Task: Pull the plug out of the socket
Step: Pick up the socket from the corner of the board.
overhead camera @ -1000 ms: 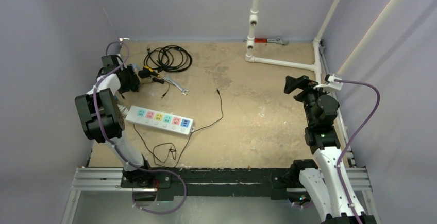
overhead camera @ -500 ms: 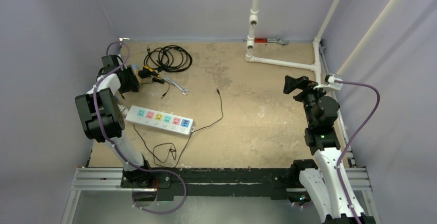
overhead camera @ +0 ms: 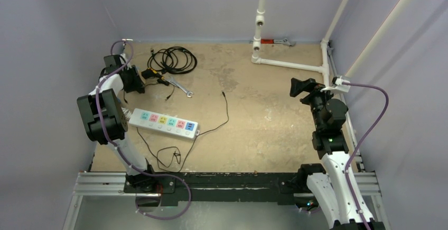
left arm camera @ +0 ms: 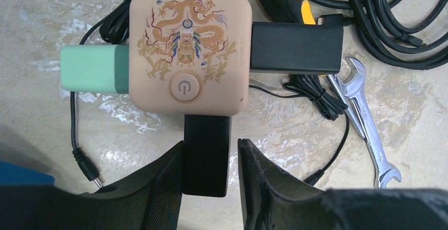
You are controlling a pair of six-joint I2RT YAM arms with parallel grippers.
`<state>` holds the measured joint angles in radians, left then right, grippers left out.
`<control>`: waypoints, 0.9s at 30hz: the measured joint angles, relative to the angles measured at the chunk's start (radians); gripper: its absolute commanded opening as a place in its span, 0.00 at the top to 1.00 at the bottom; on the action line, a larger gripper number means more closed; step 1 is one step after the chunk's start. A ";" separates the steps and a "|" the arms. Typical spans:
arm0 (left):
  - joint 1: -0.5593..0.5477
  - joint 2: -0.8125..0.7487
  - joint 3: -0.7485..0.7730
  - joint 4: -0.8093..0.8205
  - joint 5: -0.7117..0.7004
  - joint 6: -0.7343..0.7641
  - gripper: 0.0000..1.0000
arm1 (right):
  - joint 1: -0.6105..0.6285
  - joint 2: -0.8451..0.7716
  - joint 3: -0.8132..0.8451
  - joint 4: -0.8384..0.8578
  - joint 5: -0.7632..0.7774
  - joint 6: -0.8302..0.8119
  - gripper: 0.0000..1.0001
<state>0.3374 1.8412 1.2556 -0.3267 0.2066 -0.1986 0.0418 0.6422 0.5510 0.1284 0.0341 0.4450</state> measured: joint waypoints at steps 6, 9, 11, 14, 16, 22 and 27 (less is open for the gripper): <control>0.000 0.016 0.002 -0.005 -0.012 0.000 0.59 | 0.000 0.010 0.000 0.000 -0.001 0.000 0.01; 0.000 0.035 0.006 -0.005 -0.021 0.000 0.65 | 0.000 0.012 0.000 0.000 -0.001 0.000 0.01; -0.002 0.044 0.006 -0.008 -0.020 0.000 0.68 | 0.000 0.012 0.000 0.001 -0.001 0.000 0.01; -0.009 0.045 0.010 -0.006 -0.018 0.001 0.83 | 0.000 0.012 -0.001 0.000 -0.002 0.000 0.01; -0.019 0.045 0.013 -0.005 -0.021 0.005 0.90 | 0.000 0.012 -0.001 0.000 -0.002 0.000 0.01; -0.038 0.042 0.013 -0.005 -0.037 0.009 1.00 | 0.000 0.012 -0.001 0.000 -0.002 0.000 0.01; -0.091 0.009 0.005 -0.026 -0.053 0.010 1.00 | 0.000 0.012 -0.002 0.002 -0.002 -0.002 0.01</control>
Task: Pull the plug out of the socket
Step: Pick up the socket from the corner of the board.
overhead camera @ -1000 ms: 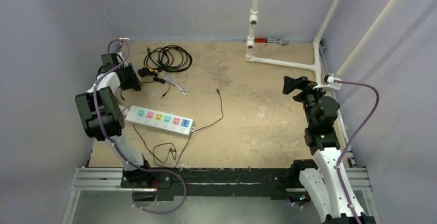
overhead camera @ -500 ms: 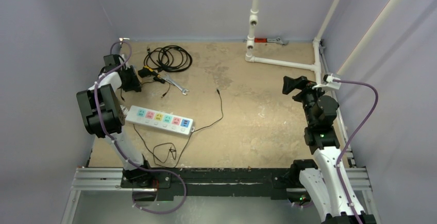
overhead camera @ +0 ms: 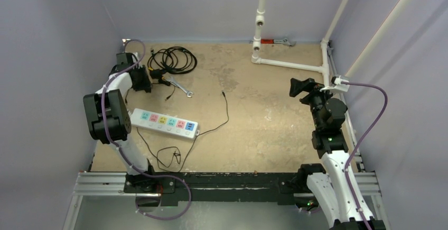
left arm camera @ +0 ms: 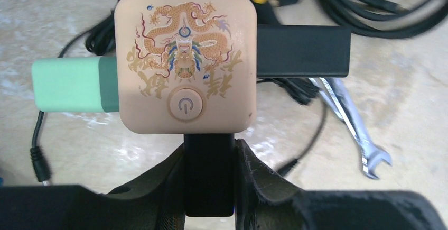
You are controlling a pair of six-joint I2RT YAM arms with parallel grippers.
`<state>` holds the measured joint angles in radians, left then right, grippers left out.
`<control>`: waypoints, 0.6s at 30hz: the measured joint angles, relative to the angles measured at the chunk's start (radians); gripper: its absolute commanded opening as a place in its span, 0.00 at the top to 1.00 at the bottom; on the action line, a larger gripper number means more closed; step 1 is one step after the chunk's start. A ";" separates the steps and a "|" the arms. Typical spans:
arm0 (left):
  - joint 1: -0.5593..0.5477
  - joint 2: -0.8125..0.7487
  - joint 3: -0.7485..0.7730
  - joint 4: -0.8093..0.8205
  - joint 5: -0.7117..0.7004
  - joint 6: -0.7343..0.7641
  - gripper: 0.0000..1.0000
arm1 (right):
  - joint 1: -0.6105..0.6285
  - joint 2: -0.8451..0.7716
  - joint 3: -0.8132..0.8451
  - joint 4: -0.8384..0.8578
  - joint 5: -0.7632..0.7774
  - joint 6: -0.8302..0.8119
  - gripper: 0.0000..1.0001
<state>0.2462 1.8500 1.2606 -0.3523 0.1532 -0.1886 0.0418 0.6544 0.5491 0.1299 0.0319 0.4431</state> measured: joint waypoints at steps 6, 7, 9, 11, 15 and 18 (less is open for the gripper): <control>-0.127 -0.171 -0.054 -0.005 0.023 -0.003 1.00 | -0.001 0.022 -0.002 0.040 -0.060 -0.030 0.01; -0.148 -0.198 -0.060 -0.005 0.027 -0.003 1.00 | -0.001 0.033 -0.002 0.049 -0.072 -0.034 0.01; -0.210 -0.255 -0.063 -0.006 0.033 -0.002 1.00 | -0.001 0.056 -0.002 0.061 -0.082 -0.039 0.01; -0.280 -0.293 -0.063 -0.002 0.035 0.001 1.00 | -0.001 0.074 -0.006 0.073 -0.091 -0.043 0.01; -0.417 -0.323 -0.066 -0.002 0.052 0.010 1.00 | -0.001 0.101 -0.006 0.073 -0.109 -0.048 0.01; -0.497 -0.332 -0.089 -0.002 0.064 0.017 1.00 | -0.001 0.107 -0.006 0.073 -0.124 -0.054 0.01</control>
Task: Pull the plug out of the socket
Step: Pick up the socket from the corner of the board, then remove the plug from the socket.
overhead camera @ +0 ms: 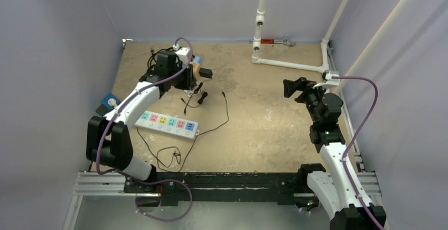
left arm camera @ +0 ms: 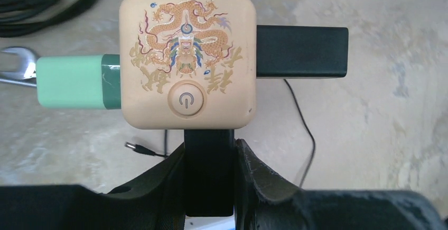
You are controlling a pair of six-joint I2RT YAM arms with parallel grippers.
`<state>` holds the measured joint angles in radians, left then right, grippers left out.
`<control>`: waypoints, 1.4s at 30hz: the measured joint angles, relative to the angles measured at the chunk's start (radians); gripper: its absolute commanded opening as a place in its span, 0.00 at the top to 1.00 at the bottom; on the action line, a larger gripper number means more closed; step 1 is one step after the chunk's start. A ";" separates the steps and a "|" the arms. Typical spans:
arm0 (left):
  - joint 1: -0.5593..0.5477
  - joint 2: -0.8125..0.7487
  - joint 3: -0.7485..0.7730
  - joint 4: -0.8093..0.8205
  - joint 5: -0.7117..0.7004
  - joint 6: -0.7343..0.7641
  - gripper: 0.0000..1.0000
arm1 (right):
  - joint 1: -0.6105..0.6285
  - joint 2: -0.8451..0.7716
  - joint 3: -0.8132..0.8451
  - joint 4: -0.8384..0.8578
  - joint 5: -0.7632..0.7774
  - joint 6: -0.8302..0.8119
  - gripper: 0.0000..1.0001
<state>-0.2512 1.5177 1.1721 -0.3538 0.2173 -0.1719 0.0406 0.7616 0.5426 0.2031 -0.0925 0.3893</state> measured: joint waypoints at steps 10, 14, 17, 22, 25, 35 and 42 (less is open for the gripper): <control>-0.223 -0.152 -0.090 0.027 0.109 0.029 1.00 | 0.000 0.019 0.005 -0.010 -0.058 -0.037 0.01; -0.273 -0.180 -0.074 0.057 0.140 0.025 1.00 | 0.000 0.018 0.030 -0.031 -0.069 -0.055 0.01; -0.329 -0.175 -0.032 0.060 0.105 0.015 1.00 | 0.000 0.008 0.042 -0.039 -0.077 -0.058 0.02; -0.504 -0.137 0.020 0.069 0.043 0.017 1.00 | 0.000 -0.002 0.042 -0.058 -0.141 -0.058 0.07; -0.547 -0.109 0.000 0.076 0.045 0.017 1.00 | 0.002 0.016 0.042 -0.055 -0.226 -0.057 0.09; -0.531 -0.089 -0.138 -0.018 -0.067 0.066 1.00 | 0.232 0.123 0.038 -0.045 -0.290 -0.111 0.03; -0.525 0.000 -0.137 -0.034 -0.066 0.086 1.00 | 0.382 0.180 0.030 0.007 -0.236 -0.139 0.13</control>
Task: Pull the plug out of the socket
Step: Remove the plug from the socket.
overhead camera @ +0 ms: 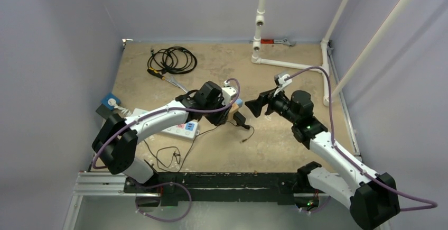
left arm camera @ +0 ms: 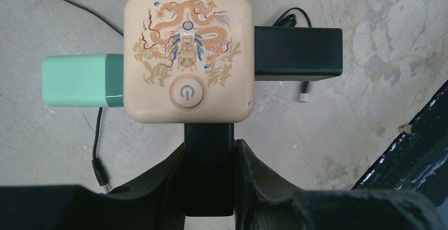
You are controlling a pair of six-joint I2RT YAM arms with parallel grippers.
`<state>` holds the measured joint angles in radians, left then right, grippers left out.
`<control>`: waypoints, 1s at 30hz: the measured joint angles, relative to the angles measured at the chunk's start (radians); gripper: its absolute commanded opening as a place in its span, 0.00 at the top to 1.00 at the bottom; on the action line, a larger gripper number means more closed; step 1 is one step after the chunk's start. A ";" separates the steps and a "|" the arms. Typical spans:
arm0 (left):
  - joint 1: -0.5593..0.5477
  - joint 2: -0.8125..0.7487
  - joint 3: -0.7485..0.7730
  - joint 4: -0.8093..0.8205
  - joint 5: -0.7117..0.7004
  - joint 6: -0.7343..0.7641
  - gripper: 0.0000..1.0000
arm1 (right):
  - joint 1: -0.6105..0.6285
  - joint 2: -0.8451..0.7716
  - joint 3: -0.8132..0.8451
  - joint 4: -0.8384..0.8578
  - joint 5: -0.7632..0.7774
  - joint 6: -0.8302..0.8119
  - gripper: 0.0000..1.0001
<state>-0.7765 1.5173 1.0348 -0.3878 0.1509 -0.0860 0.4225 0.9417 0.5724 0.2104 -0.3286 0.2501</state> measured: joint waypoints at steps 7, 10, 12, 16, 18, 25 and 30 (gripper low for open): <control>0.042 0.042 0.003 -0.002 0.038 -0.007 1.00 | 0.097 0.021 -0.059 0.052 0.106 0.004 0.14; 0.057 0.043 0.004 -0.002 0.042 -0.007 1.00 | 0.143 0.052 -0.086 0.069 0.134 0.012 0.14; 0.063 0.043 0.007 -0.003 0.044 -0.006 1.00 | 0.169 0.068 -0.105 0.076 0.148 0.016 0.16; 0.065 0.045 0.013 -0.006 0.043 -0.002 1.00 | 0.232 0.123 -0.116 0.087 0.183 0.019 0.22; 0.065 0.045 0.018 -0.015 0.042 0.002 1.00 | 0.262 0.153 -0.116 0.098 0.203 0.018 0.28; 0.065 0.045 0.019 -0.027 0.044 0.003 1.00 | 0.318 0.254 -0.111 0.127 0.265 0.014 0.42; 0.065 0.045 0.019 -0.027 0.047 0.003 1.00 | 0.339 0.300 -0.091 0.154 0.314 0.014 0.47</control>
<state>-0.7116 1.5620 1.0534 -0.4149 0.1982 -0.0826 0.7612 1.2419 0.4812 0.3641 -0.0143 0.2638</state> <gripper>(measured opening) 0.299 0.554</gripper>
